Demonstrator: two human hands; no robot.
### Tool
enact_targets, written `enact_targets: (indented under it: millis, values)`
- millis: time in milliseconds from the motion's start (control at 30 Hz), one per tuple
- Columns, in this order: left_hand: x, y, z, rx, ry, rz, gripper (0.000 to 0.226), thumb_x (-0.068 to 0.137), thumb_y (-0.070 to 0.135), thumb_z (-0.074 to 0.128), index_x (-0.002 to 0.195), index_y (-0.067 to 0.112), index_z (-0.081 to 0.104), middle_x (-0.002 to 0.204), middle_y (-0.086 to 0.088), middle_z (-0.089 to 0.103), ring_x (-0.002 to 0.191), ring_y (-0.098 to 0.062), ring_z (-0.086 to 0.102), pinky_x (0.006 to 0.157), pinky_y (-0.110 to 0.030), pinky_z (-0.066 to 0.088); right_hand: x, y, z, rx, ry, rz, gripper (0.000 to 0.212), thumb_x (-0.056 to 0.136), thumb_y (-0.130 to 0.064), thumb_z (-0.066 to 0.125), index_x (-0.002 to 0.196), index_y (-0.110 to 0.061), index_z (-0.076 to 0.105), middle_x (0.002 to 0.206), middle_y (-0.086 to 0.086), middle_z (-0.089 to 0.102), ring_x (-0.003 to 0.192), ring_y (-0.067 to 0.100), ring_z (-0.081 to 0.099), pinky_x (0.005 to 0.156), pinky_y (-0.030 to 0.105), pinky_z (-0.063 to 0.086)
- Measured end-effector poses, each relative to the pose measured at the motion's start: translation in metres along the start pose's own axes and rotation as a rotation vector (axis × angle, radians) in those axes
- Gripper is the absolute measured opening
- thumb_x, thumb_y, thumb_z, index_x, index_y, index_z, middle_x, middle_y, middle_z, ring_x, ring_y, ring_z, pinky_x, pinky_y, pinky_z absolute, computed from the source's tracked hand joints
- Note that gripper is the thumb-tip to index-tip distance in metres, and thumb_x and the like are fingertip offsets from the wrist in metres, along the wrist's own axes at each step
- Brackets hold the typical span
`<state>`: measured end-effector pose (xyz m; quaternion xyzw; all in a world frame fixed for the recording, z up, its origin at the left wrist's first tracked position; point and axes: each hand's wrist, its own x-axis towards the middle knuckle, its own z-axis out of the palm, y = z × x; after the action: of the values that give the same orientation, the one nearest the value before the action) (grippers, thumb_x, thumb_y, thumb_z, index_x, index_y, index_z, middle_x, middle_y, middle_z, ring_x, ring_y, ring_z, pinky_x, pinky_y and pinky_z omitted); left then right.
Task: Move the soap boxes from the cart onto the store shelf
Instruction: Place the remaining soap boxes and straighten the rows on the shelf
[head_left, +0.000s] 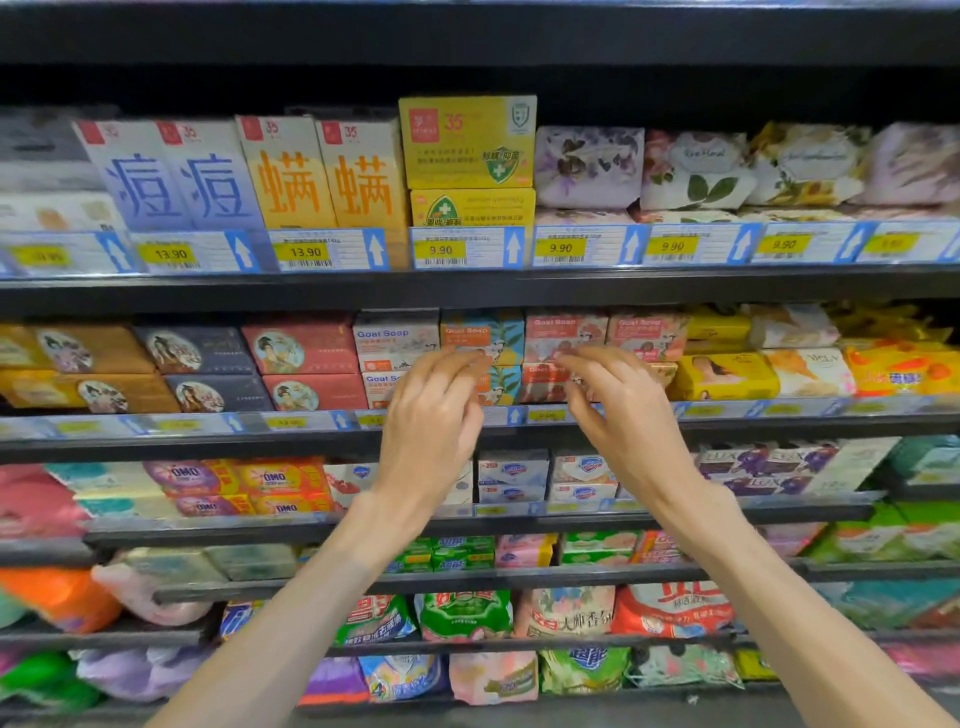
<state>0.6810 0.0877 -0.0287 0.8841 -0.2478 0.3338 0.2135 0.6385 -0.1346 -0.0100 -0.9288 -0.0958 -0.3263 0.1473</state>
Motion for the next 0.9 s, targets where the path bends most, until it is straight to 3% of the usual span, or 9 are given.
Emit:
enact_targets:
  millis: [67,167,333,400,500,667,900]
  values:
    - [0.010,-0.011,-0.009,0.005,0.093,-0.011,0.034,0.091,0.005,0.060,0.123,0.012,0.067,0.124,-0.002,0.065,0.124,-0.025,0.051,0.107,-0.041,0.042,0.012,-0.006,0.000,-0.033,0.004,-0.009,0.030,0.097,-0.022,0.058,0.126,-0.016,0.064,0.127,0.000,0.063,0.121,0.022,0.054,0.101,0.039,0.047]
    - [0.028,-0.024,-0.018,0.103,0.132,-0.043,0.033,0.094,0.014,0.060,0.126,0.014,0.064,0.122,-0.004,0.064,0.115,-0.028,0.051,0.101,-0.042,0.040,0.032,-0.012,0.003,-0.105,0.023,0.007,0.029,0.095,-0.025,0.059,0.121,-0.012,0.064,0.119,0.006,0.064,0.111,0.028,0.055,0.092,0.041,0.050]
    - [0.046,-0.034,-0.006,0.163,0.088,-0.019,0.035,0.099,0.028,0.058,0.131,0.017,0.063,0.133,-0.005,0.063,0.126,-0.035,0.049,0.110,-0.054,0.031,0.052,-0.016,0.024,-0.187,0.032,0.037,0.030,0.092,-0.033,0.066,0.107,-0.007,0.069,0.102,0.016,0.070,0.101,0.041,0.060,0.082,0.046,0.051]
    - [0.048,-0.033,-0.002,0.160,0.084,-0.023,0.033,0.100,0.030,0.057,0.129,0.018,0.065,0.135,-0.003,0.063,0.129,-0.034,0.048,0.113,-0.052,0.026,0.056,-0.018,0.030,-0.186,0.023,0.022,0.035,0.092,-0.036,0.065,0.115,-0.011,0.068,0.108,0.014,0.071,0.109,0.041,0.059,0.085,0.047,0.050]
    - [0.046,-0.030,0.002,0.177,0.096,-0.019,0.027,0.099,0.029,0.058,0.122,0.018,0.068,0.128,-0.005,0.067,0.125,-0.035,0.050,0.109,-0.054,0.031,0.059,-0.021,0.033,-0.175,-0.021,0.015,0.042,0.095,-0.040,0.059,0.129,-0.016,0.062,0.121,0.011,0.068,0.118,0.037,0.055,0.094,0.045,0.047]
    - [0.046,-0.029,0.002,0.143,0.112,-0.045,0.024,0.097,0.023,0.061,0.118,0.018,0.071,0.115,-0.007,0.072,0.121,-0.037,0.053,0.107,-0.057,0.037,0.063,-0.021,0.036,-0.166,-0.026,0.034,0.044,0.096,-0.039,0.059,0.134,-0.018,0.059,0.125,0.011,0.067,0.121,0.037,0.054,0.101,0.044,0.043]
    - [0.041,-0.024,0.000,0.105,0.169,-0.031,0.023,0.098,0.023,0.062,0.118,0.018,0.072,0.111,-0.004,0.073,0.113,-0.034,0.054,0.099,-0.047,0.038,0.063,-0.024,0.033,-0.150,0.016,-0.003,0.037,0.095,-0.029,0.062,0.130,-0.017,0.063,0.127,0.009,0.067,0.121,0.037,0.054,0.100,0.044,0.045]
